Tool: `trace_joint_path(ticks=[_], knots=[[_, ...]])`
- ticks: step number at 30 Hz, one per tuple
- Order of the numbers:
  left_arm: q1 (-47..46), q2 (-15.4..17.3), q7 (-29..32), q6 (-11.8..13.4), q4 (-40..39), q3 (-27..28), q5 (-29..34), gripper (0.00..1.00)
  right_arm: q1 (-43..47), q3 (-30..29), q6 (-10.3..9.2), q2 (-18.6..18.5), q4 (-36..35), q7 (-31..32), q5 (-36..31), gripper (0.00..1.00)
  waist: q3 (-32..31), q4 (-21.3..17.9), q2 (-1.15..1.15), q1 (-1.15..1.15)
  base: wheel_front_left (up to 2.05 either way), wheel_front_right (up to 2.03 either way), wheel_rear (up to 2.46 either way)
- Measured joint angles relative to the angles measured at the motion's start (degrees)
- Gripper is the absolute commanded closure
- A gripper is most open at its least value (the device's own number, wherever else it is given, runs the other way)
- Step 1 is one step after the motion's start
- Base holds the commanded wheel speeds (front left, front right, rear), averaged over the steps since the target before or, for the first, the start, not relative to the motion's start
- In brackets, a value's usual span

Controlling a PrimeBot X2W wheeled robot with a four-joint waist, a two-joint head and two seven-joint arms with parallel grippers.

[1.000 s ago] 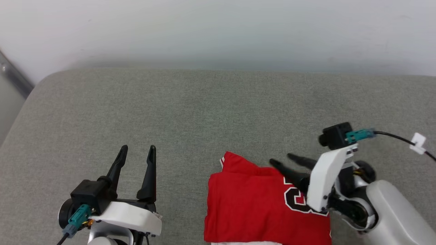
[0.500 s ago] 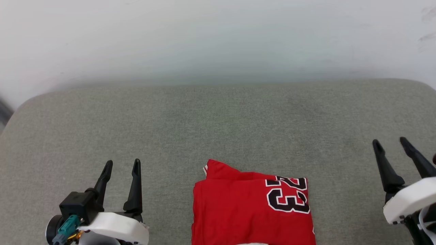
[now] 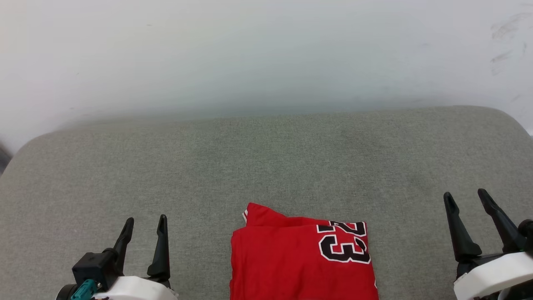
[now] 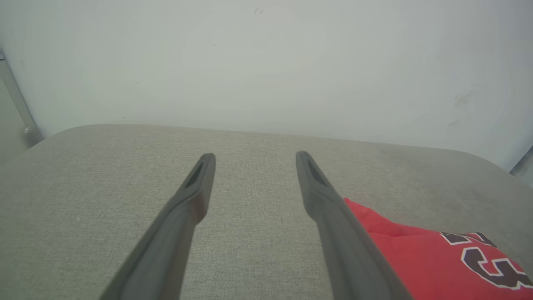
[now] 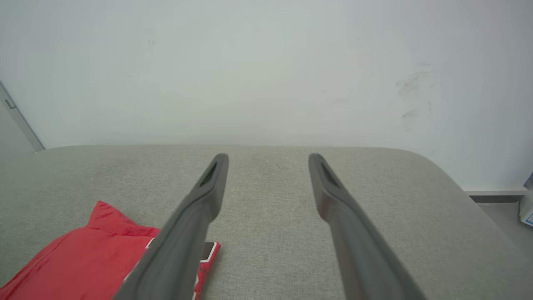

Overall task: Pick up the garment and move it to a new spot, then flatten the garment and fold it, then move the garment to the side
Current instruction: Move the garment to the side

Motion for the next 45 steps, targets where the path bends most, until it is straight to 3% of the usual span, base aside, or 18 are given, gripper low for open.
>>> trace_joint_path(ticks=[16,21,26,32,34,38,41,45], knots=[[-0.32,-0.71,-0.48,-0.26,0.37,1.97,0.02,0.00,0.10,-2.09,0.00,1.36,-0.55,2.58,0.83,0.00,1.06,0.16,0.00,0.00,0.00,0.00,0.00],[-1.08,-1.03,-0.52,-0.37,0.15,2.53,0.46,0.00,-0.02,-5.27,0.00,0.70,1.70,6.91,4.19,0.00,1.73,1.05,0.00,0.00,0.00,0.00,0.00],[-2.52,-1.69,-0.57,-0.54,-0.66,3.15,1.21,0.00,-2.25,-9.43,0.00,-3.02,7.12,18.44,11.39,0.00,3.53,2.42,0.00,0.00,0.00,0.00,0.00],[-5.11,-2.98,-0.62,-1.07,-1.91,3.75,2.99,0.00,-6.35,-13.02,-0.01,-5.20,12.47,40.25,18.87,0.00,7.02,4.58,0.00,0.00,0.00,0.00,0.00],[-5.80,-3.37,-0.66,-1.40,-2.31,4.08,3.66,0.00,-7.79,-14.25,-0.01,-3.37,13.39,48.38,21.90,0.00,8.32,5.34,0.00,0.00,0.00,0.00,0.00],[-7.11,-4.42,-0.67,-2.02,-2.80,4.69,4.77,0.00,-10.59,-14.84,0.00,2.09,12.55,58.79,26.21,0.00,10.90,6.89,0.00,0.00,0.00,0.00,0.00],[-7.94,-5.31,-0.67,-2.54,-2.81,4.83,5.50,0.00,-11.60,-14.59,0.00,5.47,12.88,63.28,29.81,0.00,12.69,7.93,0.00,0.00,0.00,0.00,0.00],[-8.67,-6.19,-0.67,-3.27,-2.20,4.80,6.14,0.00,-12.99,-14.02,0.00,7.02,16.05,64.90,34.16,0.00,14.43,9.21,0.00,0.00,0.00,0.00,0.00]])
